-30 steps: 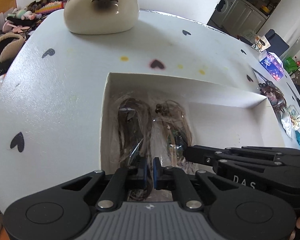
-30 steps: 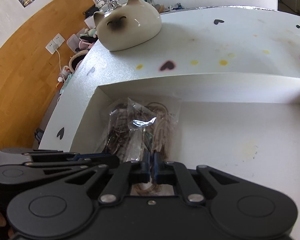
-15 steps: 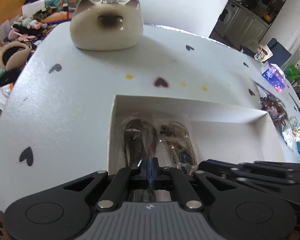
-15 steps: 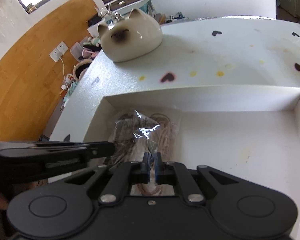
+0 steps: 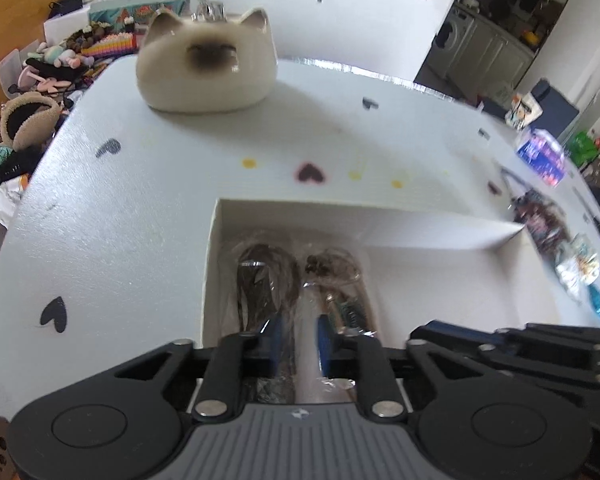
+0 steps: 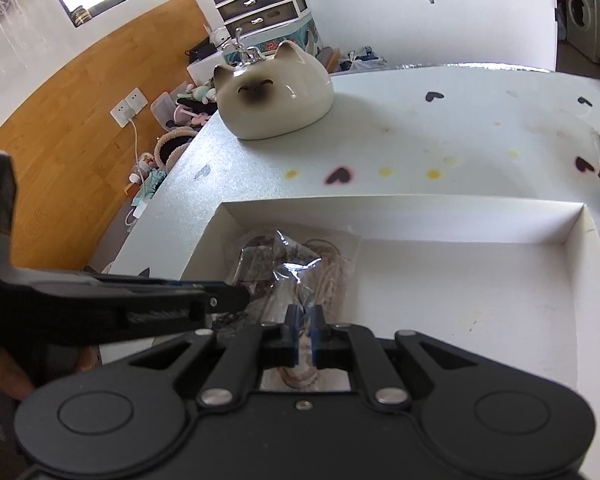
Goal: Organize soft objects
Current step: 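Open both tools to release the bags in the tray, then lift both tools and move toward the crocheted bundle and floral pouch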
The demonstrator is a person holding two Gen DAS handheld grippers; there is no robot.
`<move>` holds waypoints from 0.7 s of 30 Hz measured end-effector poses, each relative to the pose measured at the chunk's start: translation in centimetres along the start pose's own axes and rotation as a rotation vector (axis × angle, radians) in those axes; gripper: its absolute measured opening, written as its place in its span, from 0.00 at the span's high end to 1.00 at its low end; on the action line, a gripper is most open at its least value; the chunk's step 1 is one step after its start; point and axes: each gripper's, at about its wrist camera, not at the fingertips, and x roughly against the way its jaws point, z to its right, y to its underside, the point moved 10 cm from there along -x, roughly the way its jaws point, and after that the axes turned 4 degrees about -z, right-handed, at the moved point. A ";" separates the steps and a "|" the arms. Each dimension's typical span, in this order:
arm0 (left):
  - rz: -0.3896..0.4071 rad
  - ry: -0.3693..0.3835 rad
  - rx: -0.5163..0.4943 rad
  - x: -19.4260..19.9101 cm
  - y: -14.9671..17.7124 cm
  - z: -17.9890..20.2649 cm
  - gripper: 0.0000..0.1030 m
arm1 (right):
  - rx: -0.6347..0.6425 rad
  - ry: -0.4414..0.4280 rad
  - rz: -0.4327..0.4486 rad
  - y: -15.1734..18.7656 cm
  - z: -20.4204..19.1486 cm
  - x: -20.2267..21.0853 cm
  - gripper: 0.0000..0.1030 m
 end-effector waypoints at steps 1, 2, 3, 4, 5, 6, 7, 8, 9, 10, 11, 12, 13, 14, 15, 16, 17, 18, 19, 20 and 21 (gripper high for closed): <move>0.012 0.005 0.001 0.5 -0.1 0.2 0.73 | 0.010 0.005 0.005 0.0 0.0 0.2 0.91; 0.024 0.010 0.000 1.1 -0.1 0.4 0.72 | 0.020 0.009 0.010 0.0 -0.1 0.4 0.89; 0.034 0.011 0.000 1.6 -0.1 0.5 0.69 | 0.029 0.014 0.018 0.0 -0.1 0.7 0.87; 0.046 0.011 -0.001 2.1 0.0 0.6 0.65 | 0.036 0.019 0.025 0.0 0.0 1.0 0.85; 0.058 0.011 -0.003 2.6 0.0 0.8 0.63 | 0.042 0.023 0.033 -0.1 0.0 1.3 0.80; 0.068 0.011 -0.004 3.0 0.1 1.0 0.60 | 0.047 0.028 0.041 -0.1 0.1 1.6 0.78; 0.077 0.011 -0.004 3.4 0.1 1.1 0.57 | 0.053 0.033 0.047 0.0 0.2 2.0 0.78; 0.084 0.011 -0.004 3.8 0.2 1.2 0.55 | 0.059 0.040 0.054 0.0 0.3 2.3 0.77; 0.091 0.012 -0.003 4.0 0.3 1.2 0.51 | 0.065 0.047 0.062 0.0 0.5 2.7 0.75; 0.097 0.013 -0.003 4.3 0.5 1.3 0.47 | 0.071 0.053 0.068 0.0 0.5 3.0 0.73; 0.105 0.012 -0.004 4.6 0.6 1.4 0.44 | 0.078 0.061 0.075 0.0 0.6 3.4 0.70; 0.113 0.011 -0.006 4.9 0.6 1.5 0.37 | 0.085 0.069 0.082 0.0 0.7 3.7 0.67; 0.120 0.009 -0.007 5.2 0.7 1.6 0.30 | 0.094 0.075 0.088 0.1 0.8 4.1 0.66; 0.128 0.007 -0.009 5.5 0.9 1.7 0.27 | 0.099 0.080 0.094 0.1 0.8 4.5 0.62; 0.135 0.006 -0.012 5.8 1.0 1.8 0.23 | 0.104 0.085 0.100 0.1 0.9 4.8 0.56; 0.140 0.005 -0.013 6.0 1.1 1.8 0.20 | 0.111 0.093 0.104 0.1 0.9 5.2 0.55; 0.144 0.005 -0.015 6.2 1.2 1.9 0.19 | 0.118 0.099 0.107 0.2 1.0 5.5 0.52; 0.148 0.005 -0.013 6.4 1.3 1.9 0.16 | 0.119 0.103 0.111 0.3 1.1 5.7 0.48; 0.152 0.004 -0.012 6.5 1.4 1.9 0.13 | 0.117 0.105 0.115 0.4 1.3 6.1 0.46; 0.156 0.002 -0.011 6.7 1.4 1.8 0.12 | 0.115 0.106 0.119 0.4 1.5 6.4 0.43; 0.161 -0.001 -0.009 6.8 1.5 1.8 0.08 | 0.113 0.110 0.123 0.5 1.6 6.7 0.41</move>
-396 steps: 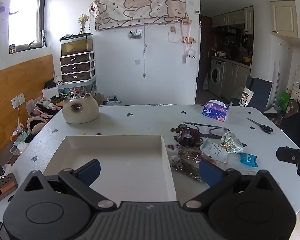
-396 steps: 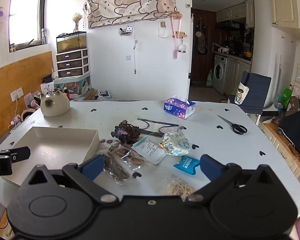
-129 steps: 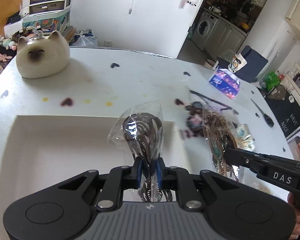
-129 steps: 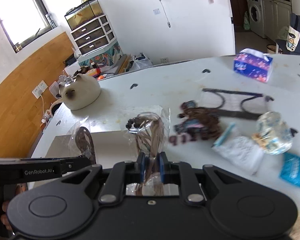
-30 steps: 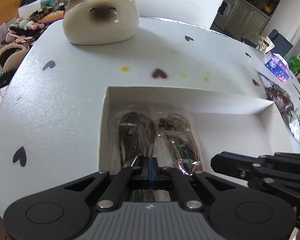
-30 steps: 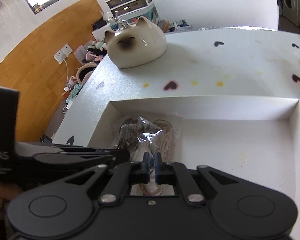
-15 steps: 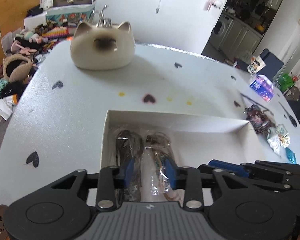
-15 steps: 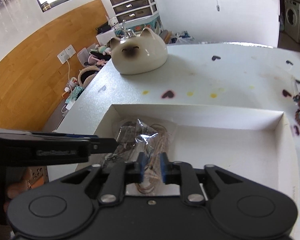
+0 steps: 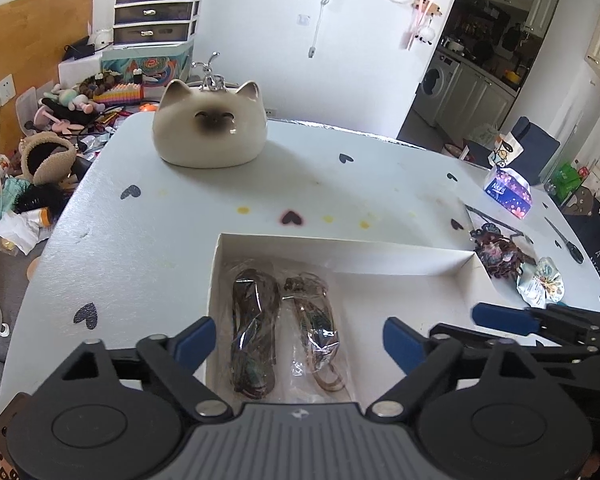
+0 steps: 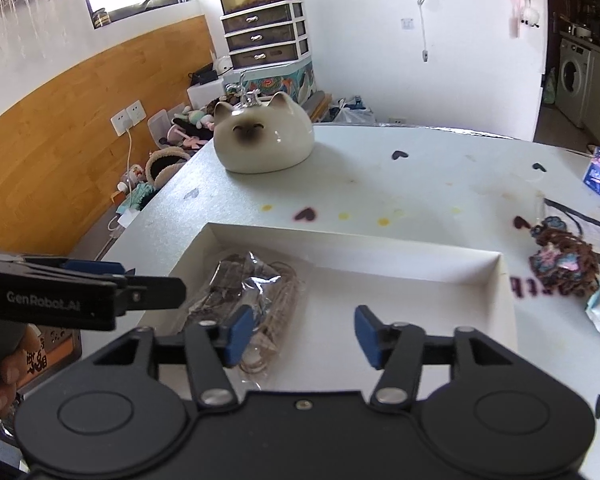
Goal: Organize soft objects
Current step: 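Lift both tools and move toward the crocheted bundle and floral pouch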
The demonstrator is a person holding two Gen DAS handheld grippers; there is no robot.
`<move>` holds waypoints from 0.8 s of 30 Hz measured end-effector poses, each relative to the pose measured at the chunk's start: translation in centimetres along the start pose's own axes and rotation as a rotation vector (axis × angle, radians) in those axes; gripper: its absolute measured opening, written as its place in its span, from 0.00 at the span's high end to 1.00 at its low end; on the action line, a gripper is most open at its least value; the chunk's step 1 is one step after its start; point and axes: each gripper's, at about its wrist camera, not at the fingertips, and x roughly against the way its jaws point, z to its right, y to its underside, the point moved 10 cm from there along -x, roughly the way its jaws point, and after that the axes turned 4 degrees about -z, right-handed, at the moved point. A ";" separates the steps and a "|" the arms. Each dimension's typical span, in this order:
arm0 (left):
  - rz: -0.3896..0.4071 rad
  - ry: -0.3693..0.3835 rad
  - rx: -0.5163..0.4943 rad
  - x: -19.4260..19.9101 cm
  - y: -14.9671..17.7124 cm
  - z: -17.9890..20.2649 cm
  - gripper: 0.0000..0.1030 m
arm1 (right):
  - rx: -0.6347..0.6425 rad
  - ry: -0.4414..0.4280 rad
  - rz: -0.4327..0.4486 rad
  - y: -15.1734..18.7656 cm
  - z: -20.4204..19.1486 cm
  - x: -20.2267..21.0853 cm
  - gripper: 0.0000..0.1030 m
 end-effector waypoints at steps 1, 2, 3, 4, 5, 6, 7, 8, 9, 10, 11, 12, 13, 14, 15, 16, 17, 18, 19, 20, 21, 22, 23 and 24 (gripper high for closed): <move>0.006 -0.003 0.002 0.2 0.1 0.0 0.06 | 0.000 0.005 0.003 0.1 0.2 0.3 0.39; 0.010 -0.005 0.005 0.3 0.1 -0.1 0.04 | 0.001 0.009 0.006 0.2 0.3 0.5 0.35; 0.013 -0.005 0.008 0.5 0.2 -0.2 0.02 | 0.004 0.014 0.009 0.3 0.4 0.7 0.30; 0.015 -0.005 0.010 0.6 0.3 -0.2 0.01 | 0.007 0.019 0.011 0.3 0.5 0.9 0.27; 0.017 -0.006 0.011 0.7 0.3 -0.3 0.01 | 0.009 0.027 0.012 0.4 0.6 1.1 0.20; 0.020 -0.008 0.010 0.8 0.4 -0.3 0.00 | 0.010 0.032 0.016 0.4 0.7 1.3 0.16; 0.022 -0.011 0.009 1.0 0.5 -0.3 0.00 | 0.012 0.035 0.019 0.5 0.8 1.5 0.15; 0.024 -0.015 0.008 1.1 0.5 -0.3 0.00 | 0.014 0.036 0.022 0.5 0.8 1.6 0.09; 0.027 -0.020 0.010 1.2 0.6 -0.3 0.00 | 0.016 0.035 0.022 0.5 0.9 1.7 0.03; 0.031 -0.024 0.013 1.3 0.6 -0.3 0.00 | 0.022 0.035 0.023 0.5 0.9 1.8 0.02; 0.035 -0.027 0.017 1.5 0.7 -0.2 0.00 | 0.030 0.035 0.026 0.5 0.9 2.0 0.00; 0.038 -0.031 0.020 1.6 0.8 -0.1 0.00 | 0.041 0.035 0.030 0.5 0.9 2.1 0.00; 0.040 -0.037 0.024 1.6 0.9 0.0 0.00 | 0.048 0.034 0.032 0.6 1.0 2.3 0.00; 0.042 -0.043 0.029 1.7 1.0 0.1 0.00 | 0.051 0.031 0.033 0.6 1.2 2.4 0.00; 0.044 -0.048 0.033 1.8 1.1 0.3 0.00 | 0.052 0.029 0.035 0.7 1.4 2.5 0.00; 0.047 -0.054 0.038 1.8 1.2 0.5 0.00 | 0.054 0.030 0.037 0.7 1.5 2.6 0.00; 0.051 -0.061 0.044 1.9 1.3 0.7 0.00 | 0.057 0.032 0.040 0.8 1.7 2.7 0.00; 0.054 -0.067 0.050 2.0 1.3 0.9 0.00 | 0.063 0.031 0.042 0.8 2.0 2.9 0.00; 0.059 -0.075 0.055 2.0 1.3 1.2 0.00 | 0.069 0.031 0.045 0.8 2.2 3.1 0.00; 0.065 -0.081 0.059 2.1 1.4 1.5 0.00 | 0.073 0.031 0.049 0.9 2.6 3.3 0.00; 0.070 -0.088 0.063 2.3 1.4 1.9 0.00 | 0.074 0.029 0.052 0.9 3.0 3.6 0.00; 0.076 -0.095 0.066 2.4 1.4 2.4 0.00 | 0.074 0.026 0.055 0.9 3.4 3.9 0.00; 0.082 -0.099 0.068 2.5 1.4 2.9 0.00 | 0.075 0.022 0.060 0.9 3.8 4.2 0.00; 0.088 -0.103 0.070 2.6 1.3 3.4 0.00 | 0.076 0.022 0.067 0.9 4.3 4.6 0.00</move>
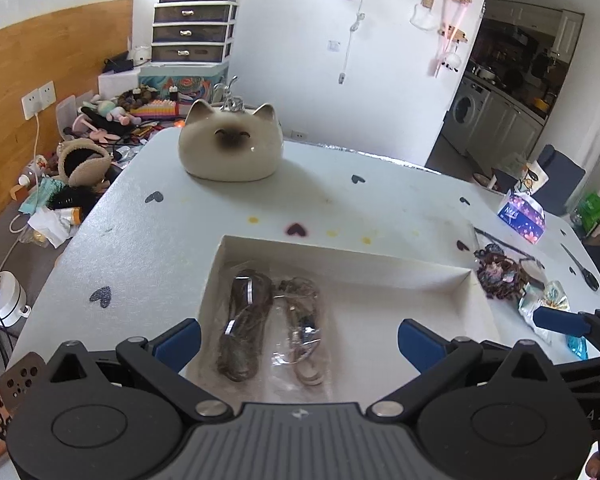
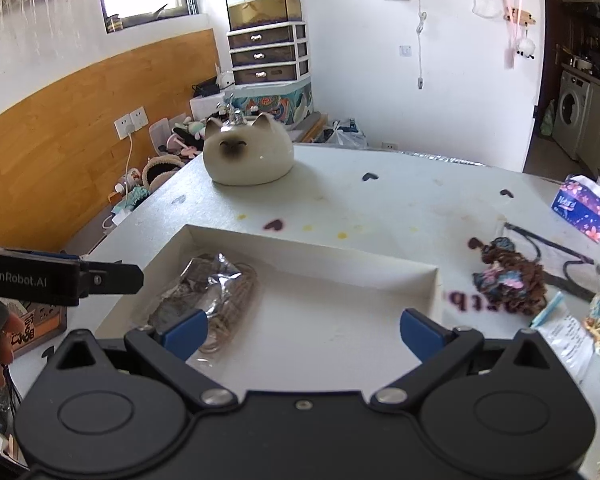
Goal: Organize soft objects
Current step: 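Lift both tools and move toward the crocheted bundle and floral pouch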
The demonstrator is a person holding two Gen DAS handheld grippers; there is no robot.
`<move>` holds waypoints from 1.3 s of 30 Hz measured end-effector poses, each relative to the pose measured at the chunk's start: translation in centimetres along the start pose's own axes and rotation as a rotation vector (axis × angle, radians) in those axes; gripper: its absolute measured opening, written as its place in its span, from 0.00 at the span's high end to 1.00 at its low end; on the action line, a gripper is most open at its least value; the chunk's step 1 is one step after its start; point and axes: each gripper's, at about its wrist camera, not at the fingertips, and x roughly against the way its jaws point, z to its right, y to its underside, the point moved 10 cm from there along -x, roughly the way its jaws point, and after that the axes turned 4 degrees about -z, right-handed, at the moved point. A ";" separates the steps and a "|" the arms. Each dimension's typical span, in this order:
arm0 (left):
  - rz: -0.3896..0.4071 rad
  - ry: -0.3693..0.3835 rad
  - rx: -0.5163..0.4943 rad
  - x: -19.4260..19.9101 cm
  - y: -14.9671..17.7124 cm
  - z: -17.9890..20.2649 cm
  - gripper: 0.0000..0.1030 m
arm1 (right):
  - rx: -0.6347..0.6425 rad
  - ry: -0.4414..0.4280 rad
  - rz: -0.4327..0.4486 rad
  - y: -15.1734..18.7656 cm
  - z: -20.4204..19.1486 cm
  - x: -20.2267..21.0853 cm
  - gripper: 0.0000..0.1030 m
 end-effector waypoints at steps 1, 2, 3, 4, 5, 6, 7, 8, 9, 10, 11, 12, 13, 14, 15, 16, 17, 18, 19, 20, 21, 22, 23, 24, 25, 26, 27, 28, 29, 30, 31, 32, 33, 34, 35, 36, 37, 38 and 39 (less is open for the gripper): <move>0.007 -0.003 0.001 0.1 0.0 0.6 0.00 | 0.001 0.000 0.010 -0.1 0.6 0.4 0.00; 0.013 -0.006 0.001 0.3 -0.1 1.2 0.00 | -0.001 -0.004 0.020 -0.1 1.3 0.9 0.00; 0.021 -0.010 0.000 0.4 -0.1 1.9 0.00 | -0.007 -0.010 0.029 -0.2 2.0 1.3 0.00; 0.029 -0.014 -0.001 0.5 -0.1 2.6 0.00 | -0.014 -0.014 0.036 -0.3 2.8 1.7 0.00; 0.037 -0.016 -0.003 0.6 -0.2 3.4 0.00 | -0.020 -0.015 0.042 -0.4 3.6 2.1 0.00; 0.042 -0.017 -0.004 0.6 -0.2 4.2 0.00 | -0.022 -0.012 0.046 -0.4 4.4 2.4 0.00; 0.046 -0.016 -0.003 0.7 -0.2 4.9 0.00 | -0.023 -0.010 0.048 -0.5 5.2 2.7 0.00; 0.049 -0.016 0.000 0.7 -0.2 5.6 0.00 | -0.023 -0.008 0.049 -0.5 6.0 3.0 0.00; 0.052 -0.017 0.004 0.7 -0.2 6.4 0.00 | -0.024 -0.007 0.052 -0.5 6.8 3.2 0.00; 0.055 -0.019 0.006 0.7 -0.1 7.2 0.00 | -0.026 -0.005 0.053 -0.5 7.7 3.5 0.00; 0.058 -0.023 0.007 0.6 -0.1 7.9 0.00 | -0.029 -0.002 0.054 -0.5 8.6 3.7 0.00; 0.060 -0.027 0.009 0.6 -0.1 8.5 0.00 | -0.031 0.000 0.056 -0.6 9.5 4.0 0.00; 0.064 -0.030 0.011 0.4 -0.1 9.1 0.00 | -0.033 0.004 0.059 -0.6 10.3 4.2 0.00; 0.068 -0.032 0.014 0.3 -0.1 9.8 0.00 | -0.033 0.008 0.061 -0.6 11.2 4.5 0.00; 0.071 -0.032 0.016 0.2 -0.1 10.4 0.00 | -0.033 0.013 0.064 -0.7 12.0 4.8 0.00; 0.073 -0.033 0.018 0.1 -0.1 11.0 0.00 | -0.033 0.018 0.067 -0.7 12.9 5.0 0.00; 0.077 -0.036 0.018 0.0 -0.2 11.7 0.00 | -0.033 0.022 0.071 -0.8 13.8 5.2 0.00; 0.082 -0.038 0.017 -0.1 -0.3 12.3 0.00 | -0.033 0.025 0.074 -0.8 14.8 5.5 0.00; 0.087 -0.039 0.016 -0.3 -0.4 12.9 0.00 | -0.034 0.028 0.077 -0.9 15.7 5.8 0.00; 0.092 -0.039 0.015 -0.4 -0.5 13.7 0.00 | -0.034 0.031 0.080 -1.0 16.5 6.0 0.00; 0.095 -0.039 0.015 -0.5 -0.6 14.3 0.00 | -0.033 0.034 0.082 -1.1 17.3 6.2 0.00; 0.097 -0.038 0.015 -0.7 -0.7 14.9 0.00 | -0.032 0.038 0.085 -1.2 18.2 6.3 0.00; 0.101 -0.036 0.013 -0.9 -0.9 15.6 0.00 | -0.032 0.042 0.088 -1.4 18.9 6.5 0.00; 0.103 -0.034 0.010 -1.1 -1.0 16.3 0.00 | -0.032 0.047 0.091 -1.5 19.7 6.7 0.00; 0.106 -0.032 0.006 -1.3 -1.2 16.9 0.00 | -0.033 0.052 0.094 -1.6 20.5 6.9 0.00; 0.109 -0.030 0.001 -1.5 -1.4 17.5 0.00 | -0.035 0.057 0.099 -1.7 21.3 7.2 0.00; 0.112 -0.029 -0.005 -1.7 -1.6 18.2 0.00 | -0.038 0.061 0.102 -1.8 22.1 7.3 0.00; 0.113 -0.027 -0.009 -2.0 -1.8 18.8 0.00 | -0.041 0.066 0.104 -1.8 22.9 7.5 0.00; 0.113 -0.024 -0.015 -2.3 -2.1 19.4 0.00 | -0.045 0.073 0.106 -1.8 23.6 7.6 0.00; 0.110 -0.022 -0.021 -2.7 -2.3 19.9 0.00 | -0.049 0.081 0.107 -1.8 24.3 7.8 0.00; 0.108 -0.021 -0.026 -2.9 -2.4 20.4 0.00 | -0.055 0.088 0.108 -1.8 25.0 7.9 0.00; 0.106 -0.020 -0.033 -3.3 -2.6 20.9 0.00 | -0.061 0.096 0.108 -1.7 25.7 8.0 0.00; 0.103 -0.019 -0.041 -3.7 -2.8 21.4 0.00 | -0.069 0.104 0.107 -1.6 26.5 8.1 0.00; 0.100 -0.016 -0.047 -4.1 -3.1 21.9 0.00 | -0.078 0.111 0.106 -1.5 27.2 8.1 0.00; 0.097 -0.012 -0.055 -4.5 -3.3 22.4 0.00 | -0.089 0.119 0.105 -1.4 27.8 8.2 0.00; 0.095 -0.007 -0.064 -4.9 -3.5 22.9 0.00 | -0.102 0.127 0.103 -1.3 28.6 8.2 0.00; 0.092 -0.002 -0.074 -5.3 -3.7 23.5 0.00 | -0.118 0.137 0.101 -1.1 29.4 8.2 0.00; 0.086 0.002 -0.089 -5.9 -3.9 24.1 0.00 | -0.134 0.148 0.098 -1.0 30.1 8.2 0.00; 0.078 0.004 -0.101 -6.4 -4.1 24.6 0.00 | -0.150 0.160 0.093 -0.8 30.9 8.1 0.00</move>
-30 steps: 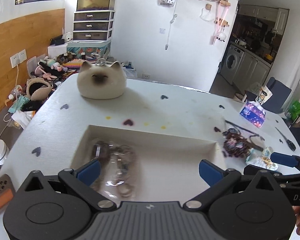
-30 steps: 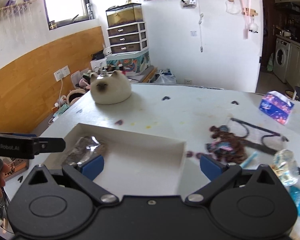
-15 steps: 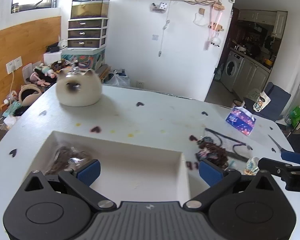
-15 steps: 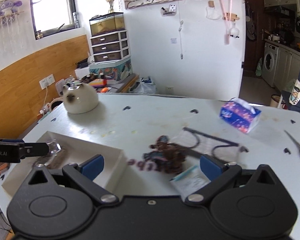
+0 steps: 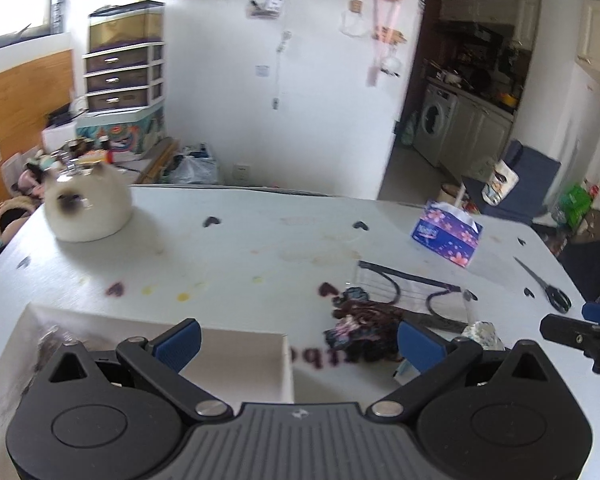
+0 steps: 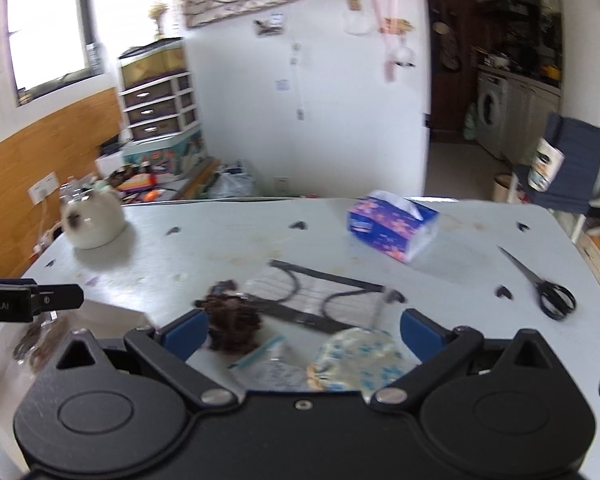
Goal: Organize soft objects
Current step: 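Lift both tools and move toward the crocheted bundle and floral pouch, then grasp the crocheted bundle with left tool while right tool grasps floral pouch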
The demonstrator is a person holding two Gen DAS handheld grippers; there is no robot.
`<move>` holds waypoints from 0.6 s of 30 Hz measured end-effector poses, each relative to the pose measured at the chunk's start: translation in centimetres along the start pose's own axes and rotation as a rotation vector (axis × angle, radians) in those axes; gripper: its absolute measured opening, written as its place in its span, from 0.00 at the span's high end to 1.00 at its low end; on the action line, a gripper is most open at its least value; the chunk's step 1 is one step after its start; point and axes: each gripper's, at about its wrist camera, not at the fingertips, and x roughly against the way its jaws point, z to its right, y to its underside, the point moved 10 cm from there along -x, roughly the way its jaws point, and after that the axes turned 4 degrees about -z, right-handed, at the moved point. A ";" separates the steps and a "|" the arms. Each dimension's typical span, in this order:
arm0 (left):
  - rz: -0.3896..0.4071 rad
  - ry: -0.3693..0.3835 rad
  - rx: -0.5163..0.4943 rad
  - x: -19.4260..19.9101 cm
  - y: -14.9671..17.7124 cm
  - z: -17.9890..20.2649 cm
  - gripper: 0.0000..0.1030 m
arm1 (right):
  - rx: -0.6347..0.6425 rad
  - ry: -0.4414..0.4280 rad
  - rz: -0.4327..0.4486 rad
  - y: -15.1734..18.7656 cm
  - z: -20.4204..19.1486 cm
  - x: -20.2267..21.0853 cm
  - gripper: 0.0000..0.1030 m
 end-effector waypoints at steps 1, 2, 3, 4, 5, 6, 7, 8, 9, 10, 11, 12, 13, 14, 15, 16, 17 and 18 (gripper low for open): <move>-0.010 0.002 -0.012 -0.6 -0.2 0.5 0.00 | -0.015 0.012 -0.008 0.2 0.7 -0.3 0.00; -0.019 0.003 -0.022 -1.2 -0.3 1.0 0.00 | -0.030 0.021 -0.016 0.2 1.4 -0.7 0.00; -0.026 0.006 -0.033 -1.7 -0.5 1.5 0.00 | -0.046 0.029 -0.025 0.4 2.1 -1.0 0.00; -0.030 0.009 -0.045 -2.2 -0.6 2.0 0.00 | -0.063 0.036 -0.035 0.5 2.8 -1.4 0.00; -0.033 0.011 -0.057 -2.8 -0.6 2.5 0.00 | -0.079 0.042 -0.045 0.7 3.5 -1.9 0.00; -0.039 0.015 -0.071 -3.4 -0.7 3.0 0.00 | -0.095 0.048 -0.057 0.8 4.1 -2.4 0.00; -0.048 0.018 -0.082 -4.1 -0.8 3.4 0.00 | -0.111 0.055 -0.069 1.0 4.7 -2.9 0.00; -0.061 0.020 -0.092 -4.7 -0.8 3.9 0.00 | -0.126 0.059 -0.078 1.1 5.2 -3.4 0.00; -0.073 0.023 -0.099 -5.4 -0.8 4.2 0.00 | -0.143 0.062 -0.089 1.3 5.7 -4.0 0.00; -0.085 0.024 -0.101 -6.1 -0.9 4.4 0.00 | -0.159 0.063 -0.100 1.5 6.1 -4.5 0.00; -0.099 0.026 -0.096 -6.9 -0.8 4.7 0.00 | -0.177 0.062 -0.112 1.6 6.5 -5.1 0.00; -0.115 0.031 -0.087 -7.6 -0.8 4.9 0.00 | -0.194 0.061 -0.126 1.8 6.8 -5.7 0.00; -0.131 0.040 -0.077 -8.3 -0.8 5.1 0.00 | -0.210 0.059 -0.141 2.0 7.1 -6.2 0.00; -0.144 0.051 -0.067 -9.0 -0.8 5.4 0.00 | -0.223 0.057 -0.154 2.2 7.2 -6.8 0.00; -0.155 0.060 -0.060 -9.6 -0.8 5.6 0.00 | -0.233 0.053 -0.166 2.3 7.4 -7.4 0.00; -0.166 0.070 -0.055 -10.3 -0.8 5.9 0.00 | -0.241 0.048 -0.178 2.5 7.4 -7.9 0.00; -0.174 0.077 -0.056 -11.0 -0.7 6.2 0.00 | -0.249 0.044 -0.190 2.7 7.4 -8.5 0.00; -0.184 0.080 -0.060 -11.6 -0.7 6.4 0.00 | -0.259 0.040 -0.203 2.9 7.4 -9.1 0.00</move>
